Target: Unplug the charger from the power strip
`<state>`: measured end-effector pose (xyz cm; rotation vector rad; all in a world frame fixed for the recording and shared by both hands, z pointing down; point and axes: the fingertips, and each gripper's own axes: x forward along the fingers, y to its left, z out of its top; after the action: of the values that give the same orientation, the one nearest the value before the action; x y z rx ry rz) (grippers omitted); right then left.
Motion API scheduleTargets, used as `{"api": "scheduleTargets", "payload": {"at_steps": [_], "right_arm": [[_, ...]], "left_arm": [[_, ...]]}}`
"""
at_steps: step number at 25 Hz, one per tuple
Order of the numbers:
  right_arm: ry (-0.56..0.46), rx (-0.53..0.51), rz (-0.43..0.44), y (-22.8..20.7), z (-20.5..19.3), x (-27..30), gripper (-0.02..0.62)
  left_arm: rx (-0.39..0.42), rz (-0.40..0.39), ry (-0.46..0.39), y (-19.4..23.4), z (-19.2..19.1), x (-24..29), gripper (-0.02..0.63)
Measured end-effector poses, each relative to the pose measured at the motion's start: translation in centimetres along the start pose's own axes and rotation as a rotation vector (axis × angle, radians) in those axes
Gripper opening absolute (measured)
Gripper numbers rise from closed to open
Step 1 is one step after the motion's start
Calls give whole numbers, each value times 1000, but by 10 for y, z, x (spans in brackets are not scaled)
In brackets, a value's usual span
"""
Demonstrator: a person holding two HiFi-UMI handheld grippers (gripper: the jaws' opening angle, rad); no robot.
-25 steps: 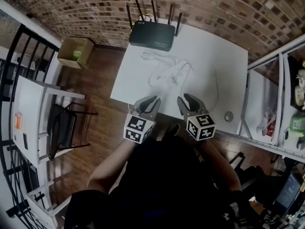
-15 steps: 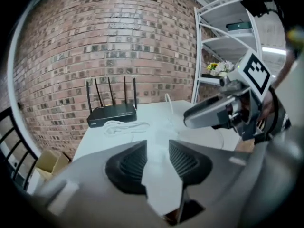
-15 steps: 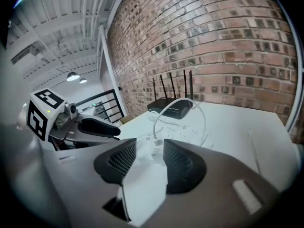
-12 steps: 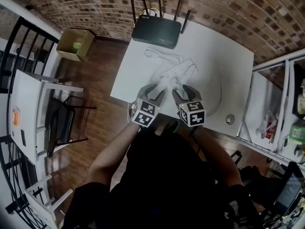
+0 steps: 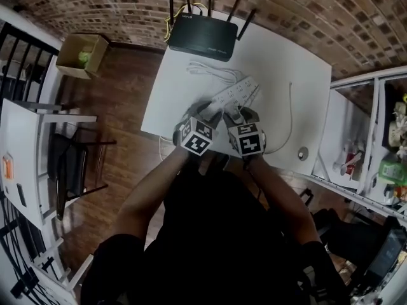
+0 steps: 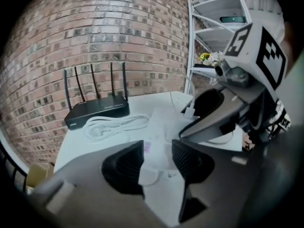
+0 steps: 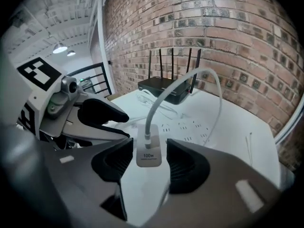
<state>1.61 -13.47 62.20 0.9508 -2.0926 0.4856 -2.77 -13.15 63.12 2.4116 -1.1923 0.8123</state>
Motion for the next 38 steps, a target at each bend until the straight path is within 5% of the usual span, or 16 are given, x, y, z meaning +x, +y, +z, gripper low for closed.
{"api": "scheduleTargets", "payload": {"at_steps": [12, 38], "right_arm": [[80, -75, -66, 0, -1, 8, 166], [83, -94, -36, 3, 0, 9, 141]], "left_arm": [[104, -57, 44, -10, -4, 16, 186], [68, -90, 47, -11, -9, 19, 164]]}}
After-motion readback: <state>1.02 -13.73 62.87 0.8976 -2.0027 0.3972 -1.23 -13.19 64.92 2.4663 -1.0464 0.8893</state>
